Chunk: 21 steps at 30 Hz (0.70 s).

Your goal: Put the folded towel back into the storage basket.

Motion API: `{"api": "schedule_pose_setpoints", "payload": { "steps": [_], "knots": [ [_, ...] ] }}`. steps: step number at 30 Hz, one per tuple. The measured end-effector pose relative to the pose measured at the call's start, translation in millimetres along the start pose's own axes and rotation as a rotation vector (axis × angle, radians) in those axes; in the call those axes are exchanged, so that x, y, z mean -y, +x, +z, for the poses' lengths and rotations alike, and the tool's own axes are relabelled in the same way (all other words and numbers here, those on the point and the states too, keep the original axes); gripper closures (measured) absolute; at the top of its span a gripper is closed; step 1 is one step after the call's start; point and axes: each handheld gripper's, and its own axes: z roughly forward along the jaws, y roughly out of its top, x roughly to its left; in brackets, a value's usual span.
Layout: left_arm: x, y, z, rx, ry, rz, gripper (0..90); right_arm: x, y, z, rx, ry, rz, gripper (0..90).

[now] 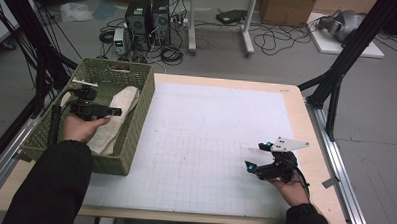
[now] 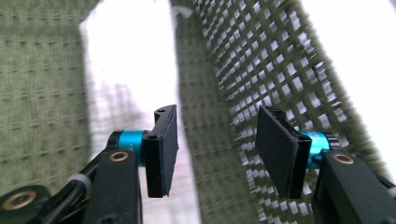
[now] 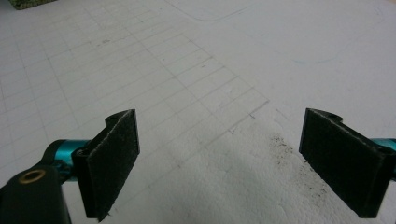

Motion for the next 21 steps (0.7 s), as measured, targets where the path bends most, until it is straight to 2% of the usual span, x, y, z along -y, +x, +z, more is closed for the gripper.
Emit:
{"api": "schedule_pose_setpoints", "payload": {
  "steps": [3, 5, 6, 10, 21],
  "knots": [
    [-0.4, 0.5, -1.2, 0.031, -0.026, -0.027, 45.6, -0.4, 0.1, -0.7, -0.001, -0.001, 0.002, 11.4],
    [-0.9, 0.5, -3.2, 0.037, -0.043, -0.027, 45.6, -0.5, 0.2, -1.1, -0.001, -0.004, -0.001, 11.4],
    [-0.9, 1.1, -3.8, 0.059, -0.054, -0.039, 44.9, -0.4, 0.2, -1.1, -0.003, -0.006, 0.001, 11.4],
    [-0.7, 0.8, -5.6, 0.089, -0.070, -0.049, 43.5, -0.7, 0.4, -1.9, 0.000, -0.008, 0.002, 11.5],
    [-2.6, -5.0, -8.9, 0.189, -0.164, -0.095, 43.5, -1.5, 2.1, -1.2, -0.006, -0.006, 0.000, 11.5]
  ]
}}
